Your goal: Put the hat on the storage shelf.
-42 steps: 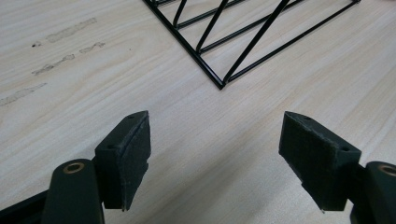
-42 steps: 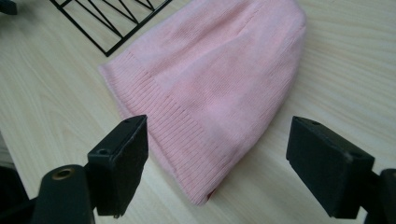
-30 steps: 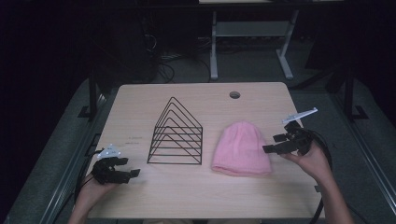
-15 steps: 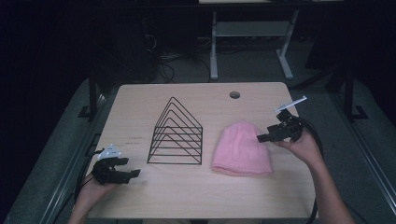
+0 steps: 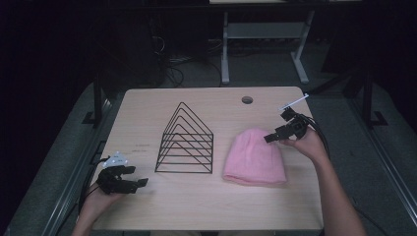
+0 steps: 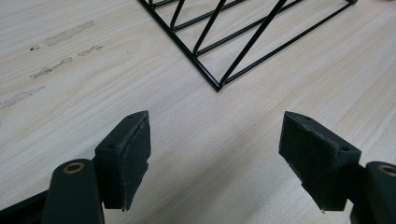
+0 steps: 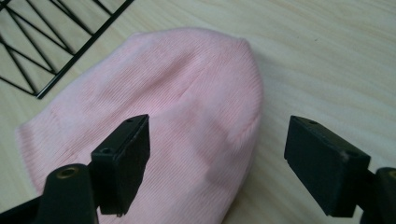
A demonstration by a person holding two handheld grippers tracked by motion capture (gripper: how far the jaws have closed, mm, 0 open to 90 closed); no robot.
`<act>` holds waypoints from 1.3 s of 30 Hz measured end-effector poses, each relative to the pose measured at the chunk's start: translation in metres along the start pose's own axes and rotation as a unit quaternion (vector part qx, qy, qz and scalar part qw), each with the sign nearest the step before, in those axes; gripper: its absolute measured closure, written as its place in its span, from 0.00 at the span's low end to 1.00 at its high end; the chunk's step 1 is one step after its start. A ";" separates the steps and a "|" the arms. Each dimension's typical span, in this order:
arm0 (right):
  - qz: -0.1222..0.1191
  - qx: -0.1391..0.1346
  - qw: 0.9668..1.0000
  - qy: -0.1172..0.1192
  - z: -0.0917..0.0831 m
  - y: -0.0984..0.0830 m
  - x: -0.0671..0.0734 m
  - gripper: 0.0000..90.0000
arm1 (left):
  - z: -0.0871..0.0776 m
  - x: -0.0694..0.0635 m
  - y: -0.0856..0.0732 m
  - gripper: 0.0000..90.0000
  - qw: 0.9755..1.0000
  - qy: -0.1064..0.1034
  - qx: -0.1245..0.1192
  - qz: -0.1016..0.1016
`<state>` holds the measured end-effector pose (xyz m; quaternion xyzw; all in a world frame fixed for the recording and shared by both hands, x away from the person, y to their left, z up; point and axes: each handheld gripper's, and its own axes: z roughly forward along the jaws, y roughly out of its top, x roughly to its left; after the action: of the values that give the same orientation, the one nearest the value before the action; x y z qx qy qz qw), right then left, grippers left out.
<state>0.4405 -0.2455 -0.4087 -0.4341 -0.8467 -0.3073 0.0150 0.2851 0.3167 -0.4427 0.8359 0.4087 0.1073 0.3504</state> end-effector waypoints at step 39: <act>0.032 0.047 0.997 0.043 0.047 0.011 -0.014 0.85 | 0.003 0.001 0.001 0.28 1.000 -0.005 0.003 -0.003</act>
<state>0.4689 -0.2254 -0.4449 -0.4460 -0.8445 -0.2852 0.0811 0.2875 0.3155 -0.4443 0.8364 0.4098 0.1009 0.3498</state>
